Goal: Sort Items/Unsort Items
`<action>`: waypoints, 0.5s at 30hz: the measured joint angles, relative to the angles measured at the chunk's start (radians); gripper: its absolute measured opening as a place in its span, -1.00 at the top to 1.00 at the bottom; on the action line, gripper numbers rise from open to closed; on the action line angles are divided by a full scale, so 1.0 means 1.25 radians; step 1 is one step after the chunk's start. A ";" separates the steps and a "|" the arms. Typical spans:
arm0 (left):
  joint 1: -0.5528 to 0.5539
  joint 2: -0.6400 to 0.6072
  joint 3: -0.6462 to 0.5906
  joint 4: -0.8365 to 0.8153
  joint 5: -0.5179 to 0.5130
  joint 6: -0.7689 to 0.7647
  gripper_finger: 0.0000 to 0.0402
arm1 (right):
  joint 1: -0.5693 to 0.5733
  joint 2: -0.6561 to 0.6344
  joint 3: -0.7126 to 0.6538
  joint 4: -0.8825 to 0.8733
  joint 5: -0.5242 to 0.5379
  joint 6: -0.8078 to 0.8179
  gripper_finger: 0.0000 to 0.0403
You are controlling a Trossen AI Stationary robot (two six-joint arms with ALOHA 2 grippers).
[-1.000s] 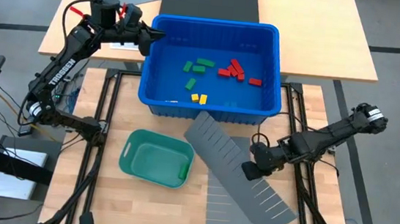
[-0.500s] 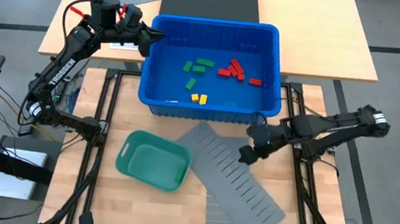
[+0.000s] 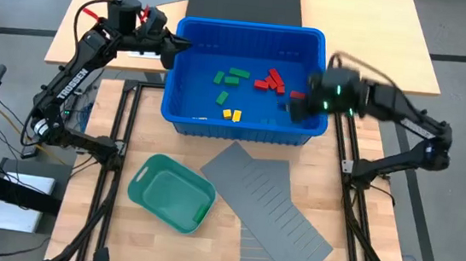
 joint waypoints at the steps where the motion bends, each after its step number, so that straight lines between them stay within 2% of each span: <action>1: 0.000 0.000 0.000 -0.009 0.000 0.005 0.71 | -0.038 0.017 0.032 0.013 -0.001 -0.054 -0.21; 4: 0.000 0.003 0.000 -0.029 -0.004 0.007 0.71 | -0.155 0.090 0.136 0.030 -0.054 -0.227 -0.14; 11: -0.012 0.006 0.000 -0.057 -0.032 0.026 0.71 | -0.362 0.321 0.335 0.022 -0.325 -0.530 -0.08; 13: -0.027 0.007 0.000 -0.058 -0.070 0.048 0.71 | -0.398 0.383 0.380 0.015 -0.363 -0.600 -0.09; 15: -0.036 0.007 0.000 -0.062 -0.096 0.065 0.71 | -0.425 0.440 0.417 -0.002 -0.367 -0.671 -0.10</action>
